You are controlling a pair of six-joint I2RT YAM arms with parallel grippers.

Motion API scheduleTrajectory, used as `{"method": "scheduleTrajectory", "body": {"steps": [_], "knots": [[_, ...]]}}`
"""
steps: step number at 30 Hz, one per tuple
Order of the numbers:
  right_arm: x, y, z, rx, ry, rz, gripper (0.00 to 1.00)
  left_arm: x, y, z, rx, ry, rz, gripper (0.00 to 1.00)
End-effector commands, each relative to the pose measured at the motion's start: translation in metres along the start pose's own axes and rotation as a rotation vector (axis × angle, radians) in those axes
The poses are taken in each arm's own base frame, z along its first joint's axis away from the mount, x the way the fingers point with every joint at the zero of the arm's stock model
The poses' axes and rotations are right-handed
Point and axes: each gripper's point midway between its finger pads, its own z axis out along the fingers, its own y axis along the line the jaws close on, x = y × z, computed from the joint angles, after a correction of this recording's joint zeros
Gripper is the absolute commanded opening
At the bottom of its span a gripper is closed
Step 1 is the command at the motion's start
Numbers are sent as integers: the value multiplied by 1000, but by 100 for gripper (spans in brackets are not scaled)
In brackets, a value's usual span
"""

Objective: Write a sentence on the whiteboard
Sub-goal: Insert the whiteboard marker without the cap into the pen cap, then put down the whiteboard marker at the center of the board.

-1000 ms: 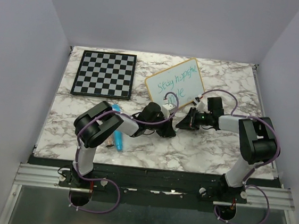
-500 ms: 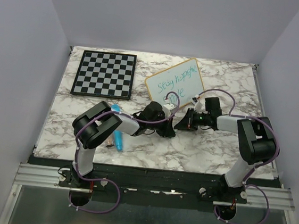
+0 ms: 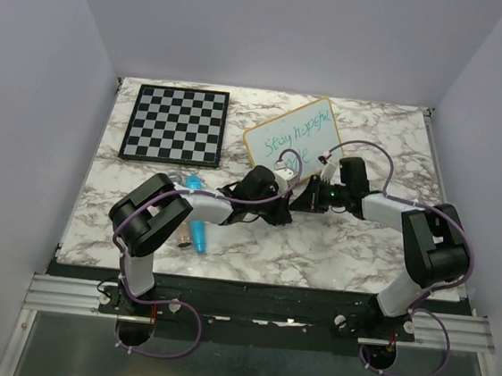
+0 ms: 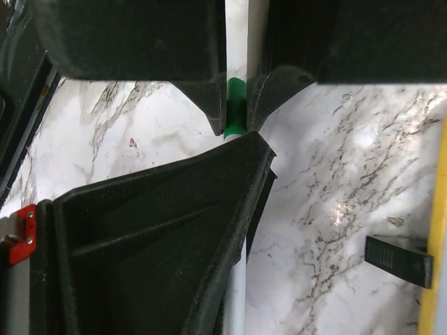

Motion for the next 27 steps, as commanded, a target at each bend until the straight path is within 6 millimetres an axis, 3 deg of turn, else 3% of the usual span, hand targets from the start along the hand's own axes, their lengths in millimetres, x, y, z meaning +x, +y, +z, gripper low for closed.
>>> {"method": "scheduleTrajectory", "body": {"steps": [1, 4, 7, 9, 10, 11, 15, 21, 22, 23, 25, 27], "knots": [[57, 10, 8, -10, 169, 41, 0, -202, -68, -53, 101, -631, 145, 0], [61, 10, 10, -14, 181, 41, 1, -226, -79, -68, 121, -724, 140, 0], [51, 18, 7, -25, 164, -5, 1, -230, -85, -70, 142, -717, 139, 0], [36, 28, -1, -35, 118, -55, 1, -217, -87, -66, 164, -670, 145, 0], [31, 30, -4, -35, 101, -73, 0, -202, -85, -64, 171, -637, 139, 7], [25, 29, -9, -30, 77, -76, 1, -194, -85, -63, 178, -615, 135, 23], [11, 25, -24, -31, 23, -66, 1, -153, -83, -68, 182, -546, 121, 42], [-2, -2, -49, 25, -26, -47, 0, -107, -73, -101, 113, -485, 101, 64], [0, -6, -55, 40, -22, -68, 1, -105, -71, -114, 85, -499, 106, 65], [-6, -13, -63, 59, -37, -69, 2, -93, -63, -117, 47, -460, 101, 72], [-2, -26, -75, 107, -30, -46, 8, -86, -55, -135, -6, -466, 94, 77], [-8, -42, -91, 135, -49, -60, 18, -74, -40, -146, -57, -439, 48, 87]]}}
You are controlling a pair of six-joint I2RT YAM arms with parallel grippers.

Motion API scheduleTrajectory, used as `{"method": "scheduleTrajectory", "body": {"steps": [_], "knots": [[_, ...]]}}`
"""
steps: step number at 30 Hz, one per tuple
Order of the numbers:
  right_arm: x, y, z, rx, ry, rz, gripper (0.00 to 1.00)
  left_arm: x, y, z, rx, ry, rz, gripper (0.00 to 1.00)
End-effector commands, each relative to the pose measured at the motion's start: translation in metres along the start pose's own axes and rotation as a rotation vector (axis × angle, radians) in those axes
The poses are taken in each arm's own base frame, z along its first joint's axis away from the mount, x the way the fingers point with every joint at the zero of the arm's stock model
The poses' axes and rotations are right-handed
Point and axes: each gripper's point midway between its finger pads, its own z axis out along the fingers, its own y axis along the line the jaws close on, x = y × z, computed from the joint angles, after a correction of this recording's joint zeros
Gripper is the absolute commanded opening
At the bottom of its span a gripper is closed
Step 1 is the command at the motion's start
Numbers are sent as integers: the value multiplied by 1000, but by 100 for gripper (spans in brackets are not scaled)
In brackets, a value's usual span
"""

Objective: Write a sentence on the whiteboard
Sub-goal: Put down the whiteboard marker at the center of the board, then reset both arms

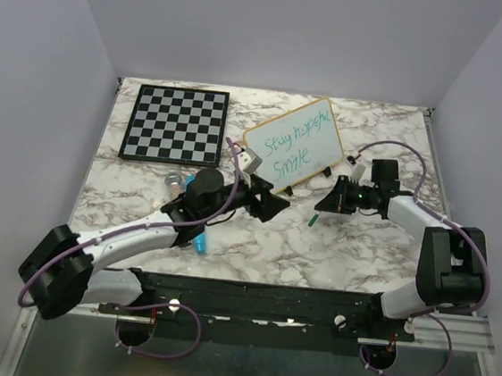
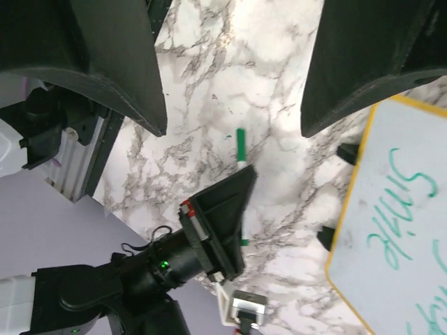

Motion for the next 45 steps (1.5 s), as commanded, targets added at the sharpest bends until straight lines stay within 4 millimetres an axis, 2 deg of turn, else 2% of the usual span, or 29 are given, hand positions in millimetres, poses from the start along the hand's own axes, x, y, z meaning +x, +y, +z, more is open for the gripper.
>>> {"method": "scheduleTrajectory", "body": {"steps": [1, 2, 3, 4, 6, 7, 8, 10, 11, 13, 14, 16, 17, 19, 20, 22, 23, 24, 26, 27, 28, 31, 34, 38, 45], "knots": [[17, -29, -32, 79, 69, 19, 21, 3, 28, -42, -148, 4, -26, 93], [17, -44, -39, 109, 73, 36, 23, 13, 37, -51, -186, 31, -50, 98], [10, -47, -43, 102, 53, 55, 25, 10, 44, -59, -218, 17, -74, 99], [8, -49, -47, 103, 52, 67, 26, 1, 42, -68, -225, -17, -77, 99], [7, -63, -49, 151, 71, 70, 30, 5, 56, -83, -311, -17, -107, 99], [3, -64, -51, 162, 81, 72, 31, -3, 54, -91, -320, -47, -101, 99], [4, -68, -50, 171, 88, 80, 32, 2, 57, -96, -344, -34, -105, 99], [0, -76, -51, 212, 96, 83, 38, -5, 59, -107, -380, -69, -111, 99], [-2, -79, -52, 228, 104, 78, 41, -1, 60, -111, -391, -59, -118, 99], [-6, -85, -56, 267, 105, 63, 47, -4, 63, -119, -422, -89, -134, 99], [-13, -85, -60, 280, 94, 29, 50, 2, 65, -122, -435, -77, -139, 99], [-28, -83, -74, 339, 57, -41, 59, -5, 65, -127, -445, -107, -143, 99], [-39, -79, -81, 350, 36, -119, 60, 0, 67, -131, -464, -89, -150, 99], [-47, -66, -94, 354, 19, -224, 75, -5, 70, -138, -495, -118, -159, 99], [-59, -51, -109, 360, -23, -334, 76, -8, 71, -141, -507, -125, -160, 99], [-66, -34, -123, 373, -76, -423, 80, -16, 72, -146, -527, -153, -169, 99], [-73, -18, -138, 392, -136, -499, 87, -21, 73, -149, -544, -160, -169, 99], [-71, -11, -144, 401, -165, -526, 91, -25, 75, -152, -559, -167, -164, 99], [-84, -3, -162, 482, -275, -533, 98, -37, 74, -159, -583, -171, -153, 99], [-91, 10, -179, 529, -369, -551, 100, -41, 76, -163, -601, -171, -147, 99], [-95, 8, -189, 586, -421, -541, 100, -45, 75, -166, -611, -165, -124, 99], [-98, 30, -216, 629, -571, -513, 100, -61, 71, -178, -644, -164, -82, 99], [-98, 49, -231, 630, -658, -498, 100, -75, 64, -188, -649, -177, -60, 99], [-98, 57, -245, 655, -718, -476, 100, -81, 57, -197, -645, -193, -57, 99], [-100, 59, -252, 674, -751, -502, 100, -88, 53, -211, -665, -229, -59, 99]]}}
